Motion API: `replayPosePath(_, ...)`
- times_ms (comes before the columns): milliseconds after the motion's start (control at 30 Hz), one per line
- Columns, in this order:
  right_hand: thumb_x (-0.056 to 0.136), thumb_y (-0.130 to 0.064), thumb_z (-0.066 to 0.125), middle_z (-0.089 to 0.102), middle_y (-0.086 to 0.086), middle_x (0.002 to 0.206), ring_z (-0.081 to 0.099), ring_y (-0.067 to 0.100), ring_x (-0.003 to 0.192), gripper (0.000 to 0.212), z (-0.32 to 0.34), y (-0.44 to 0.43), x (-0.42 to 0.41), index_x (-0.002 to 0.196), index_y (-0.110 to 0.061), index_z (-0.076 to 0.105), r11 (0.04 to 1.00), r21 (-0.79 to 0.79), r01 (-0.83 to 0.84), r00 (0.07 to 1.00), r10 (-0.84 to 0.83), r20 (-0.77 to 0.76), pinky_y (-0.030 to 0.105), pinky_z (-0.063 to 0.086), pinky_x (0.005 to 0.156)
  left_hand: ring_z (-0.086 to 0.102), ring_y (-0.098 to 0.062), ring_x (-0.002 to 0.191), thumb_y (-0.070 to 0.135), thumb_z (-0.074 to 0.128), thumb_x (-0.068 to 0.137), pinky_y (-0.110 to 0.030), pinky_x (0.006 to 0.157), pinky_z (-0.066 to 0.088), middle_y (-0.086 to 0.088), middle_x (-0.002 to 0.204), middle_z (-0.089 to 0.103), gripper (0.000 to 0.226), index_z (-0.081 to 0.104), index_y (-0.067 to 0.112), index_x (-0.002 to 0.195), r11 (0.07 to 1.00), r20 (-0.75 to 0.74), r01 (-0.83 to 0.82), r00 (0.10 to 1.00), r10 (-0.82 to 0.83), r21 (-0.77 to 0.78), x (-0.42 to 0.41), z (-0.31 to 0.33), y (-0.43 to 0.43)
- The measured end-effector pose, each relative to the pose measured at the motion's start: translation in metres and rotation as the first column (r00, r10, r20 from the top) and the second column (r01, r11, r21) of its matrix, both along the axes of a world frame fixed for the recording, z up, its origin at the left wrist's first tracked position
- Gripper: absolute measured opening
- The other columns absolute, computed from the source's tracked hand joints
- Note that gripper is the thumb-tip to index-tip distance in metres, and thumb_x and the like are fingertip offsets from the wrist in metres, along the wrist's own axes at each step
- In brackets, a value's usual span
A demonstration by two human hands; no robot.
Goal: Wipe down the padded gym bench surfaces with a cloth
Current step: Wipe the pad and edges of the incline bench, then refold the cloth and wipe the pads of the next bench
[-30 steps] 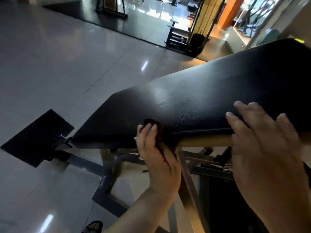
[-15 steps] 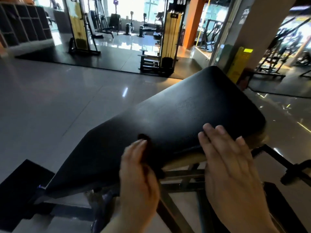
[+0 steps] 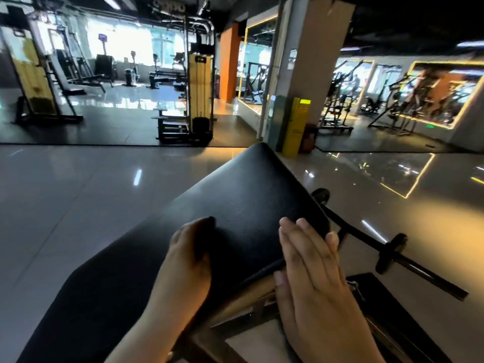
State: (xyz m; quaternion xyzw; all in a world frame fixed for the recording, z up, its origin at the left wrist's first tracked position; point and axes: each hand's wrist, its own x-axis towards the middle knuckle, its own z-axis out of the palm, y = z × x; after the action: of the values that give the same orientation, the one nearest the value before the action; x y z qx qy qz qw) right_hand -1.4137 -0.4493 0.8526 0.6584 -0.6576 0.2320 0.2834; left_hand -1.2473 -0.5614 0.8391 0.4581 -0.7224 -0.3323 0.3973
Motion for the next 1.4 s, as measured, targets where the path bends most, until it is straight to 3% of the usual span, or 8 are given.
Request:
replayPosePath(300, 0.088, -0.028, 0.045, 0.005, 0.012, 0.168, 0.011, 0.032, 0.154, 0.087, -0.012, 0.009, 0.022, 0.159, -0.004, 0.001, 0.997, -0.052, 0.06, 0.952, -0.042, 0.304, 0.033, 0.017, 0.122, 0.022, 0.01, 0.143, 0.025, 0.044, 0.103, -0.02, 0.119, 0.022, 0.039, 0.147, 0.032, 0.049, 0.035, 0.053, 0.141, 0.785, 0.071, 0.481, 0.866, -0.495, -0.391, -0.043, 0.041, 0.036)
replayPosePath(567, 0.099, -0.032, 0.04, 0.002, -0.016, 0.168, 0.004, 0.007, 0.154, 0.07, -0.005, 0.012, 0.028, 0.16, -0.031, 0.005, 0.994, -0.106, 0.032, 0.838, 0.031, 0.545, 0.017, 0.007, 0.12, 0.035, 0.009, 0.124, 0.024, 0.043, 0.103, -0.01, 0.101, 0.023, 0.023, 0.143, 0.042, 0.039, 0.047, 0.042, 0.137, 0.962, 0.024, 0.233, 0.972, -0.232, -0.141, -0.05, 0.04, -0.012)
replayPosePath(633, 0.101, -0.032, 0.045, 0.012, -0.024, 0.165, 0.009, 0.003, 0.153, 0.061, 0.002, 0.02, 0.035, 0.157, -0.035, 0.021, 0.977, -0.201, -0.067, 0.627, 0.198, 0.754, 0.025, 0.016, 0.124, 0.04, 0.005, 0.131, 0.027, 0.04, 0.103, -0.013, 0.106, 0.031, 0.029, 0.135, 0.044, 0.035, 0.049, 0.044, 0.131, 0.909, -0.043, 0.341, 0.932, -0.361, -0.239, -0.059, 0.052, 0.015)
replayPosePath(700, 0.094, -0.038, 0.057, 0.038, -0.017, 0.158, 0.03, 0.008, 0.148, 0.054, 0.014, 0.032, 0.045, 0.148, -0.039, 0.046, 0.912, -0.395, -0.113, 0.124, 0.407, 0.905, 0.036, 0.034, 0.118, 0.045, 0.002, 0.131, 0.027, 0.037, 0.102, -0.03, 0.111, 0.04, 0.028, 0.136, 0.05, 0.038, 0.051, 0.044, 0.133, 0.822, -0.127, 0.502, 0.827, -0.547, -0.269, -0.063, 0.059, 0.042)
replayPosePath(800, 0.068, -0.051, 0.085, 0.066, -0.006, 0.133, 0.06, 0.012, 0.126, 0.059, 0.028, 0.054, 0.051, 0.123, -0.041, 0.068, 0.857, -0.514, 0.035, -0.354, 0.491, 0.796, 0.034, 0.049, 0.101, 0.052, 0.0, 0.127, 0.016, 0.042, 0.103, -0.032, 0.108, 0.045, 0.022, 0.131, 0.059, 0.043, 0.053, 0.044, 0.134, 0.66, -0.262, 0.712, 0.607, -0.75, -0.241, -0.062, 0.064, 0.082)
replayPosePath(1033, 0.092, -0.016, 0.059, 0.073, 0.01, 0.112, 0.072, 0.027, 0.102, 0.03, 0.036, 0.142, 0.039, 0.119, -0.023, 0.069, 0.897, -0.332, 0.293, -0.255, 0.408, 0.877, 0.038, 0.061, 0.077, 0.067, -0.01, 0.108, 0.01, 0.047, 0.1, -0.04, 0.097, 0.05, 0.011, 0.113, 0.071, 0.043, 0.069, 0.045, 0.112, 0.464, -0.718, 0.86, 0.459, -0.523, 0.212, -0.076, 0.061, 0.163)
replayPosePath(1233, 0.097, -0.021, 0.061, 0.073, -0.004, 0.1, 0.071, 0.016, 0.093, 0.014, 0.029, 0.256, 0.025, 0.104, -0.033, 0.063, 0.808, -0.104, 0.58, -0.017, 0.14, 0.99, 0.042, 0.06, 0.084, 0.068, -0.007, 0.104, 0.004, 0.053, 0.098, -0.027, 0.087, 0.055, 0.008, 0.11, 0.072, 0.038, 0.066, 0.033, 0.117, 0.353, -0.596, 0.907, 0.418, -0.686, 0.23, -0.11, 0.041, 0.252)
replayPosePath(1400, 0.095, -0.026, 0.066, 0.071, -0.005, 0.112, 0.069, 0.014, 0.101, 0.021, 0.02, 0.367, 0.017, 0.113, -0.036, 0.064, 0.731, -0.016, 0.683, -0.05, 0.069, 0.996, 0.039, 0.058, 0.09, 0.068, -0.002, 0.092, 0.022, 0.06, 0.096, -0.013, 0.07, 0.052, 0.011, 0.097, 0.071, 0.015, 0.065, 0.022, 0.11, 0.201, -0.247, 0.977, 0.213, -0.945, 0.076, -0.143, 0.032, 0.327)
